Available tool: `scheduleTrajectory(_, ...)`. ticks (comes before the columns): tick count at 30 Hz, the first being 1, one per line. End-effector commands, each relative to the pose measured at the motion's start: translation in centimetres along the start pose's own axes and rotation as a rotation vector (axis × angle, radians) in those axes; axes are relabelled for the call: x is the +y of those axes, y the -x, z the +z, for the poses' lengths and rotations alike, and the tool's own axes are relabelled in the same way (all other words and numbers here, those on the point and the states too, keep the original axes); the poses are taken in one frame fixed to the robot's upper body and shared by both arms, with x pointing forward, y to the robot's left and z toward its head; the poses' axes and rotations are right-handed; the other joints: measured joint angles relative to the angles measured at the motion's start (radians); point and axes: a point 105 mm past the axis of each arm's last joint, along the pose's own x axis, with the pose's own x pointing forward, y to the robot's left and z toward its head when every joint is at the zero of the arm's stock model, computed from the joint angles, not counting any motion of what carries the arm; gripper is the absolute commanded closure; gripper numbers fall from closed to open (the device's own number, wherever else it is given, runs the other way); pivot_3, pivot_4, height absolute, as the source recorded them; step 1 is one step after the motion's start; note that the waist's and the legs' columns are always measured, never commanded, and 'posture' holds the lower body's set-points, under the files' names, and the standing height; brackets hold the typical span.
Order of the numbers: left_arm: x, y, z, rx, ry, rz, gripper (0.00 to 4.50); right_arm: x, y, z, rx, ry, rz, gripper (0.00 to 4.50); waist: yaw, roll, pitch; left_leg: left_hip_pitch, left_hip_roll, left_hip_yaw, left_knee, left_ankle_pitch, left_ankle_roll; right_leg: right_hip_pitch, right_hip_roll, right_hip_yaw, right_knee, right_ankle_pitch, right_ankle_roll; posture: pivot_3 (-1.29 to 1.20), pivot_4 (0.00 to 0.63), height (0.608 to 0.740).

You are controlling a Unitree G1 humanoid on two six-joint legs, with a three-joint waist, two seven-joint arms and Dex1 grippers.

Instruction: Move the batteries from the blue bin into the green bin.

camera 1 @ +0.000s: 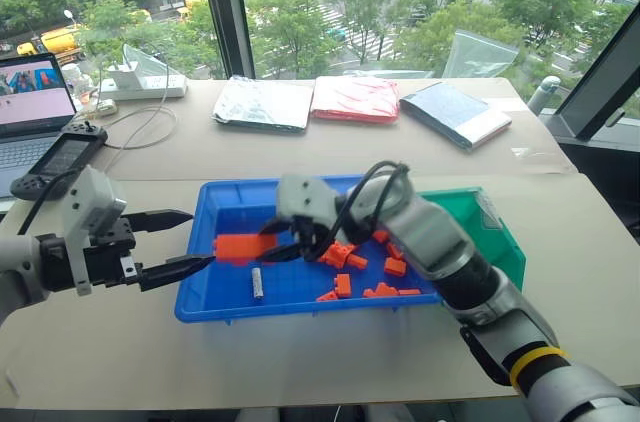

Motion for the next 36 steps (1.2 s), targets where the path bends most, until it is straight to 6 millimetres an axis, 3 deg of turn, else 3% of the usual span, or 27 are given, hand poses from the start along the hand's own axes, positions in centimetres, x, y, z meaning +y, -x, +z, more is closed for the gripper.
scheduleTrajectory(1,-0.1,-0.1,0.7,-0.012,-0.03,-0.004,0.0,-2.6,1.8,-1.7,0.053,-0.086,-0.158,3.04,0.0,0.0,0.0,0.0,0.0,0.0,0.0,0.0,0.0,0.0,0.0,0.0,0.0,0.0,0.0,0.0,0.15,0.74)
scheduleTrajectory(5,0.0,-0.2,0.7,-0.013,-0.028,-0.007,0.0,-2.9,2.5,-3.6,0.083,-0.121,-0.203,3.04,0.0,0.0,0.0,-0.001,0.0,0.002,0.0,0.0,0.0,0.0,0.0,0.0,0.0,0.0,0.0,0.0,0.15,0.74)
scheduleTrajectory(7,0.0,-0.2,0.8,-0.013,-0.028,-0.008,0.0,-2.5,2.4,-3.6,0.074,-0.112,-0.197,2.02,-0.002,0.0,0.0,-0.001,0.0,0.002,0.0,0.0,0.0,-0.001,0.0,0.0,0.0,0.0,0.0,0.0,0.15,0.74)
scheduleTrajectory(8,0.0,-0.2,0.8,-0.013,-0.028,-0.009,0.0,-2.2,2.3,-3.5,0.068,-0.104,-0.186,1.87,-0.004,0.0,0.0,-0.001,0.0,0.002,0.0,0.0,0.0,-0.001,0.0,0.001,0.0,0.0,0.0,0.0,0.15,0.74)
scheduleTrajectory(11,0.1,-0.3,0.8,-0.014,-0.028,-0.011,0.0,-1.3,1.6,-1.7,0.009,-0.043,-0.142,0.79,-0.005,0.0,0.0,-0.001,0.0,0.002,-0.001,0.0,0.0,-0.001,0.0,0.001,0.0,0.0,0.0,0.0,0.15,0.74)
scheduleTrajectory(17,0.3,-0.3,0.9,-0.018,-0.03,-0.008,0.0,1.5,-0.7,2.3,-0.119,0.09,-0.005,0.79,-0.004,0.0,0.0,-0.001,0.001,0.001,-0.001,0.0,0.0,-0.001,0.0,0.001,0.0,0.0,0.0,0.0,0.15,0.74)
scheduleTrajectory(20,0.3,-0.4,0.9,-0.016,-0.034,-0.009,0.0,3.2,-2.7,2.3,-0.096,0.184,0.089,0.79,-0.003,0.0,0.0,0.0,0.0,0.001,-0.001,0.0,0.0,-0.001,0.0,0.0,0.0,0.0,0.0,0.0,0.15,0.74)
scheduleTrajectory(28,0.4,-0.4,0.8,-0.016,-0.034,-0.015,0.0,1.8,-4.9,0.7,0.002,0.341,0.191,0.79,-0.003,0.0,0.0,0.0,0.0,0.002,0.0,0.0,0.0,0.0,0.0,0.0,-0.001,0.0,0.0,0.0,0.15,0.74)
scheduleTrajectory(31,0.4,-0.6,0.9,-0.02,-0.034,-0.018,0.0,1.8,-6.3,-1.8,0.108,0.482,0.276,0.79,-0.006,0.0,0.0,0.001,0.0,0.002,0.0,0.0,-0.001,-0.001,0.001,0.0,0.0,0.0,0.0,0.0,0.15,0.74)
scheduleTrajectory(36,0.5,-0.5,0.8,-0.019,-0.031,-0.02,0.0,2.4,-7.4,-4.4,0.224,0.728,0.4,0.79,-0.016,0.0,0.0,0.0,0.0,0.003,-0.001,0.0,-0.001,-0.001,0.001,0.0,0.001,0.0,0.0,0.0,0.15,0.74)
